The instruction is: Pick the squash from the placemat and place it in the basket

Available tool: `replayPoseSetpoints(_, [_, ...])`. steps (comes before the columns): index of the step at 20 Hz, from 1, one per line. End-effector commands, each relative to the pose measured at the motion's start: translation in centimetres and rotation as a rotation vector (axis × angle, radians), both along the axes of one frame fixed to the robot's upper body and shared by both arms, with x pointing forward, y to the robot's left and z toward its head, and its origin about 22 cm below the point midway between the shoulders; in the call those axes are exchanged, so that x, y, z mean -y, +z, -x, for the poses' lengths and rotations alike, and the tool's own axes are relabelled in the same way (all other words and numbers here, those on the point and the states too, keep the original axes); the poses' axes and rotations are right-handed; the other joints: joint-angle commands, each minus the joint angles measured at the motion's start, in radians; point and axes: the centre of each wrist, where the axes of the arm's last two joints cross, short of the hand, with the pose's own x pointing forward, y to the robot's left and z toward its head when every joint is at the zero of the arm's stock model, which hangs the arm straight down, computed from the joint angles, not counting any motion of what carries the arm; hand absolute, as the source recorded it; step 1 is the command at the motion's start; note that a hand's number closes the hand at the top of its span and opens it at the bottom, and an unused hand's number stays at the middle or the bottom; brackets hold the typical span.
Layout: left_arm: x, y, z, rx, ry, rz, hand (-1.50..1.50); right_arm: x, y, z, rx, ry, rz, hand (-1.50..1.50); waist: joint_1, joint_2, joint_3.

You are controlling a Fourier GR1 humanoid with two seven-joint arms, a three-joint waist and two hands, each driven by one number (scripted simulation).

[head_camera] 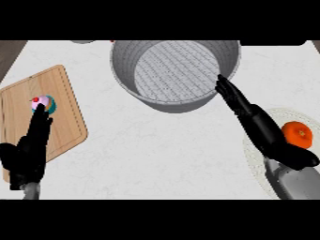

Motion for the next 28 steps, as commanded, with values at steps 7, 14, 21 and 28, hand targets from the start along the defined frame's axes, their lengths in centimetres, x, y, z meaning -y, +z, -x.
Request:
replayPoseSetpoints(7, [-0.6,5.1,-2.2,0.174,-0.197,-0.196,0.0,3.7,-0.9,-1.3,-0.04,-0.18,-0.555,1.5,-0.136,0.023,0.031])
replayPoseSetpoints(14, [-2.1,8.0,-5.4,0.202,-0.372,-0.275,0.0,0.3,0.5,2.6,-0.135,0.05,-0.155,-1.5,-0.03,0.02,-0.022])
replayPoseSetpoints(21, [-1.6,7.4,-4.7,0.2,-0.376,-0.274,0.0,7.0,12.6,-0.5,0.106,-0.276,0.469,-1.5,-0.029,0.013,-0.028])
replayPoseSetpoints(28, [-1.1,6.9,-5.1,0.197,-0.394,-0.269,0.0,9.7,19.2,-0.2,-0.009,-0.05,1.139,-1.5,-0.006,0.023,-0.027])
